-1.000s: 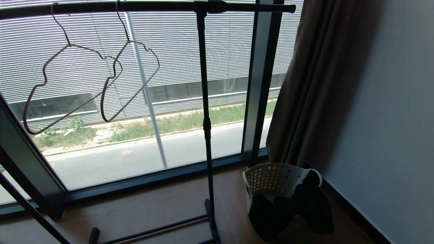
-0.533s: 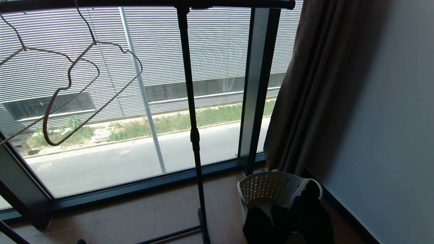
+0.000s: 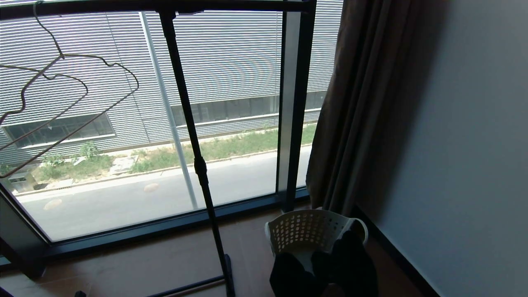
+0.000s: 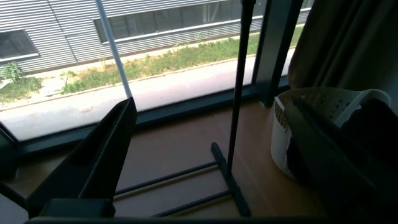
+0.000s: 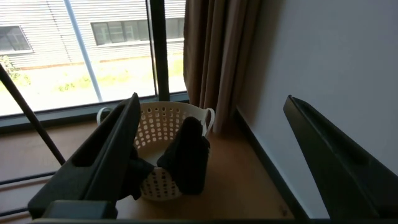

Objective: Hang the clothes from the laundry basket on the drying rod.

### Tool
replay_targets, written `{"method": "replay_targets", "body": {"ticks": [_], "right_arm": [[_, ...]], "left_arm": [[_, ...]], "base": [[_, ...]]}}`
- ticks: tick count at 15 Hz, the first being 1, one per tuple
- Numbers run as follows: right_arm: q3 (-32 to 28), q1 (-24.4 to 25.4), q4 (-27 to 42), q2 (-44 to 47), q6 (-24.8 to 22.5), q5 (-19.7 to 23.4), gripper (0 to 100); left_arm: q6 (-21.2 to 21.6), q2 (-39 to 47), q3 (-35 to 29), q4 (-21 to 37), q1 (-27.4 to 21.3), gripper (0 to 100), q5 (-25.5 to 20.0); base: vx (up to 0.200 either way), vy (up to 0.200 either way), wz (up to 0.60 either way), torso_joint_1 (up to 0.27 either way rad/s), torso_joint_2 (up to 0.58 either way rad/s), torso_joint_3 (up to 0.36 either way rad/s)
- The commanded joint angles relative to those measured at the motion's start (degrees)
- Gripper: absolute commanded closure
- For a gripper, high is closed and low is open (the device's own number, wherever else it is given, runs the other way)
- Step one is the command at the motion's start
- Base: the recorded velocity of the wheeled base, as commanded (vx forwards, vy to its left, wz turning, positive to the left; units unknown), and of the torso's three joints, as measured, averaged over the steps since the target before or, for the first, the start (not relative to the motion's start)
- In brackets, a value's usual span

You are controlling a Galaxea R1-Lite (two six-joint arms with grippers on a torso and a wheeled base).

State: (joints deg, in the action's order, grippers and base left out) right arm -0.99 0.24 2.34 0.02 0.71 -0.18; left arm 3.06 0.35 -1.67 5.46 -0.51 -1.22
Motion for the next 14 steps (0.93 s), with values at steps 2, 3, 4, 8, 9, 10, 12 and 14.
{"method": "replay_targets", "body": {"ticks": [2, 3, 4, 8, 9, 10, 12, 14], "right_arm": [[0.0, 0.0, 0.0, 0.0, 0.0, 0.0, 0], [0.0, 0.0, 0.0, 0.0, 0.0, 0.0, 0], [0.0, 0.0, 0.0, 0.0, 0.0, 0.0, 0], [0.0, 0.0, 0.0, 0.0, 0.0, 0.0, 0], [0.0, 0.0, 0.0, 0.0, 0.0, 0.0, 0], [0.0, 0.0, 0.0, 0.0, 0.0, 0.0, 0], [0.0, 0.0, 0.0, 0.0, -0.1, 0.0, 0], [0.0, 0.0, 0.0, 0.0, -0.1, 0.0, 0]], "left_arm": [[-0.2, 0.0, 0.0, -0.1, 0.1, 0, 0.2], [-0.2, 0.0, 0.0, -0.1, 0.1, 0, 0.2], [-0.2, 0.0, 0.0, -0.1, 0.1, 0, 0.2], [-0.2, 0.0, 0.0, -0.1, 0.1, 0, 0.2], [-0.2, 0.0, 0.0, -0.1, 0.1, 0, 0.2], [-0.2, 0.0, 0.0, -0.1, 0.1, 0, 0.2], [-0.2, 0.0, 0.0, -0.1, 0.1, 0, 0.1], [-0.1, 0.1, 0.0, -0.1, 0.1, 0, 0.1]], "base": [[0.0, 0.0, 0.0, 0.0, 0.0, 0.0], [0.0, 0.0, 0.0, 0.0, 0.0, 0.0], [0.0, 0.0, 0.0, 0.0, 0.0, 0.0], [0.0, 0.0, 0.0, -0.054, 0.26, 0.217], [0.0, 0.0, 0.0, -0.022, 0.13, 0.124], [0.0, 0.0, 0.0, -0.012, 0.09, 0.071], [0.0, 0.0, 0.0, 0.0, 0.0, 0.0], [0.0, 0.0, 0.0, 0.0, 0.0, 0.0]]}}
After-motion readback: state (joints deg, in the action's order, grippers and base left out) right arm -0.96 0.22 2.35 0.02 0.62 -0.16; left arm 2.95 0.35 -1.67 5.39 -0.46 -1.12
